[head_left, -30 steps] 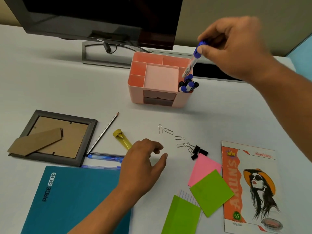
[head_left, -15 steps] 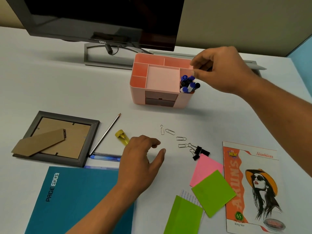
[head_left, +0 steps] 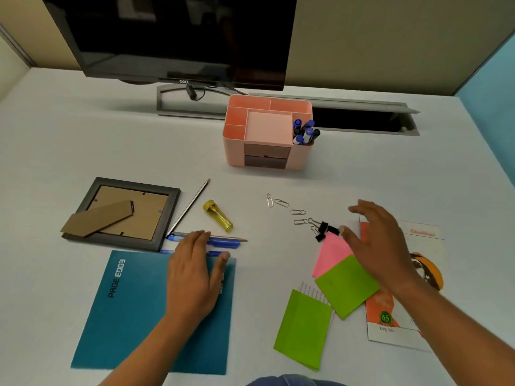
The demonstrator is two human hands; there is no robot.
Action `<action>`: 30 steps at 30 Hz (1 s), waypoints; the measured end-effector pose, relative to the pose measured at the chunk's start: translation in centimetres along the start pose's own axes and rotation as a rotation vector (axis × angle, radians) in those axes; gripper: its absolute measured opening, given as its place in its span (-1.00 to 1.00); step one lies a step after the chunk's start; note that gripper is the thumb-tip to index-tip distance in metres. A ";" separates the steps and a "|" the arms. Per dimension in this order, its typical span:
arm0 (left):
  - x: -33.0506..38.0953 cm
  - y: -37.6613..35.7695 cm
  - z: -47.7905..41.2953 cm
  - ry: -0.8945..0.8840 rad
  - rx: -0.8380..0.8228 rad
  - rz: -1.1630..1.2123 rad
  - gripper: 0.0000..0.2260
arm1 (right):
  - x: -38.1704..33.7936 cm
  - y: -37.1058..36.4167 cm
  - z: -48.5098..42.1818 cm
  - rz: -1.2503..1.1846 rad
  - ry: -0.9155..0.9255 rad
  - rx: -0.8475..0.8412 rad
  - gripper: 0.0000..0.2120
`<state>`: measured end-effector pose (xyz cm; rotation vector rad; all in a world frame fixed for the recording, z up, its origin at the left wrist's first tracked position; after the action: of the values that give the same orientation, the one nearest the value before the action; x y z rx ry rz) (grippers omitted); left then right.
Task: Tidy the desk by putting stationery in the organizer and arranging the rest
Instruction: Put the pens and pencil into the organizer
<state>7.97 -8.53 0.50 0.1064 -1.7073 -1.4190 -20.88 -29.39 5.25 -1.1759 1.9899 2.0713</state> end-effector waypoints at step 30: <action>3.6 1.5 -2.5 -0.338 -0.096 -0.406 -0.74 | 4.3 -3.9 6.8 0.304 -0.029 -0.047 -0.30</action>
<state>8.13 -11.88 3.63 0.1762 -1.9628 -1.9022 -25.20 -24.76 -1.08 -0.8889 2.2383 2.2648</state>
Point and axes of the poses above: each hand's wrist, its own z-axis away from the middle knuckle, its own y-axis out of the back of the hand, x = y × z, the point moved 7 cm from there along -z, towards the middle knuckle, and after that the axes turned 8 degrees about y, right-handed, at the moved point
